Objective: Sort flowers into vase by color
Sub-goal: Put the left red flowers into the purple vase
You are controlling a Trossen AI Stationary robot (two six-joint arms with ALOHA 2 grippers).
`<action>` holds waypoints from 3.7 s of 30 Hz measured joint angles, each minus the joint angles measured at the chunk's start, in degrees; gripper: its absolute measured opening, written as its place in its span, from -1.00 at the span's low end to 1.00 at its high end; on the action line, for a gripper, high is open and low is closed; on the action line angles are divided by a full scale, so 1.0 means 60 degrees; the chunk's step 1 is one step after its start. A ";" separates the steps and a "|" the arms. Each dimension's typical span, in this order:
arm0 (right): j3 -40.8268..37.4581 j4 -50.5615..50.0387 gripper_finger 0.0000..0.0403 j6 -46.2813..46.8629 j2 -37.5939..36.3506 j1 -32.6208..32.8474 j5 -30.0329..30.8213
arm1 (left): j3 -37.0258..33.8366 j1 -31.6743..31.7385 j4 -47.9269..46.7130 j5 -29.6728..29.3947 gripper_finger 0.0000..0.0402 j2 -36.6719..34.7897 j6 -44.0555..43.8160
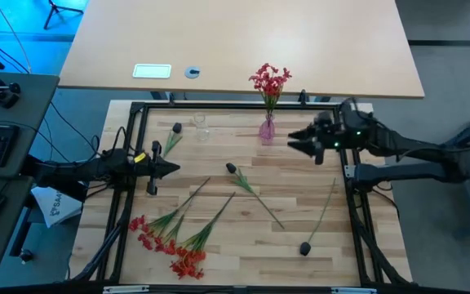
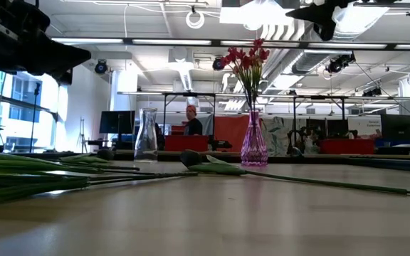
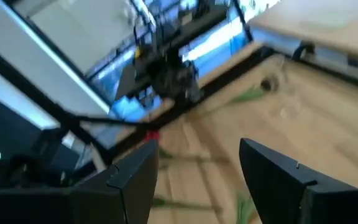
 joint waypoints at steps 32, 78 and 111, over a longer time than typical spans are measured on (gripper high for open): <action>0.0000 -0.1705 -0.98 0.0986 0.0421 0.1146 0.1488 | 0.3772 -0.0013 0.0464 -0.0284 -0.45 0.3664 -0.4804; -0.0007 -0.4173 -1.00 -0.1312 0.0422 0.1071 0.1760 | 0.7573 -0.1848 -0.6820 0.0817 0.01 1.4514 -1.0125; -0.0007 -0.3383 -1.00 -0.1531 0.0424 0.1071 0.1821 | 0.7548 -0.1782 -0.5129 0.0358 -0.99 1.2322 -0.8086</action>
